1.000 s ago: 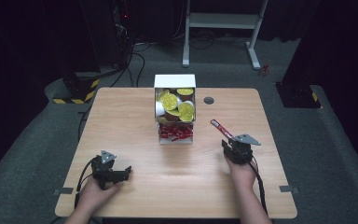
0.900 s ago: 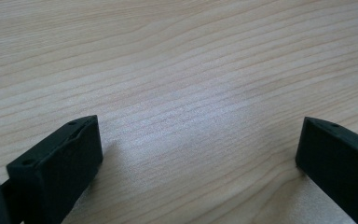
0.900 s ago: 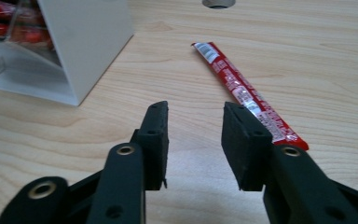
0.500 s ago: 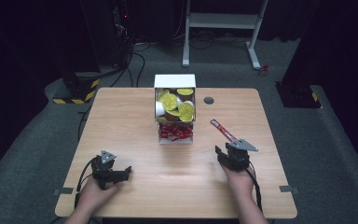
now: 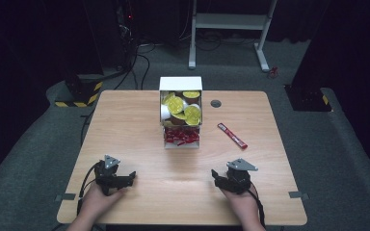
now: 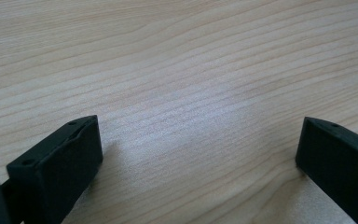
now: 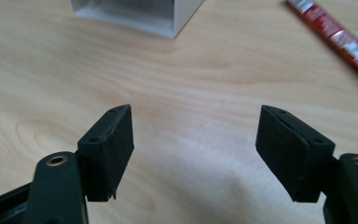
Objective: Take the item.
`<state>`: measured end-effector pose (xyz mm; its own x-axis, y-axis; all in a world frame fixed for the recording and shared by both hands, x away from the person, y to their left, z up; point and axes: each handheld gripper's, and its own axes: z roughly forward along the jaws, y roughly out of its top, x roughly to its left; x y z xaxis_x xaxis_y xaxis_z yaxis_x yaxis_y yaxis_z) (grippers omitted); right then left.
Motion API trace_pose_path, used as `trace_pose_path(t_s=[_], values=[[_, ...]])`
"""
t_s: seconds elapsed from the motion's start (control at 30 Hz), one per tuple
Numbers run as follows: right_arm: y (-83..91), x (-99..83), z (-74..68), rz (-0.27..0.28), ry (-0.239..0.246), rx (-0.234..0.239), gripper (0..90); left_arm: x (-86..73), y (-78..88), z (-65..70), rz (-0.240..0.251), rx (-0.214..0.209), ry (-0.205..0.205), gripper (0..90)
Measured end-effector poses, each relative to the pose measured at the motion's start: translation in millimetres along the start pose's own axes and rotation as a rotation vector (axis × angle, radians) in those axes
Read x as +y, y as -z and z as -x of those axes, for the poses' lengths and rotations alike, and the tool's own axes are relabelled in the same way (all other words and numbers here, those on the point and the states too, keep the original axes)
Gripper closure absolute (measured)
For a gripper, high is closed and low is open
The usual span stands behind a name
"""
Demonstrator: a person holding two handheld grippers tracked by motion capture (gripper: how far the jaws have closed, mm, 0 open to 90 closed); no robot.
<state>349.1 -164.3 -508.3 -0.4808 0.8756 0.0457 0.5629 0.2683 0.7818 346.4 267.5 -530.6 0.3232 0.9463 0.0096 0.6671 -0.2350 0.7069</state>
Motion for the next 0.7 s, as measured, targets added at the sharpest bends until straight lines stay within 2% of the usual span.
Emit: trace_pose_path(t_s=[0.17,0.27,0.33,0.43,0.7], values=[[-4.3,-10.9,-6.1,-0.057,0.0,-0.01,25.9,-0.1,0.0,0.2,0.0,-0.001,0.002,0.8],[-8.4,-14.9,-11.2,-0.102,0.041,-0.033,21.3,-0.2,0.1,0.3,0.0,-0.001,0.002,0.8],[-8.3,-15.4,-15.3,-0.103,0.06,-0.039,19.1,-0.2,0.2,0.4,-0.001,-0.001,0.003,0.9],[-9.2,-15.1,-15.7,-0.109,0.047,-0.037,17.3,-0.3,-0.1,0.8,0.004,0.0,0.009,0.9],[-10.4,-14.4,-15.1,-0.111,0.052,-0.03,15.5,-0.9,0.6,1.7,0.006,0.002,0.005,1.2]])
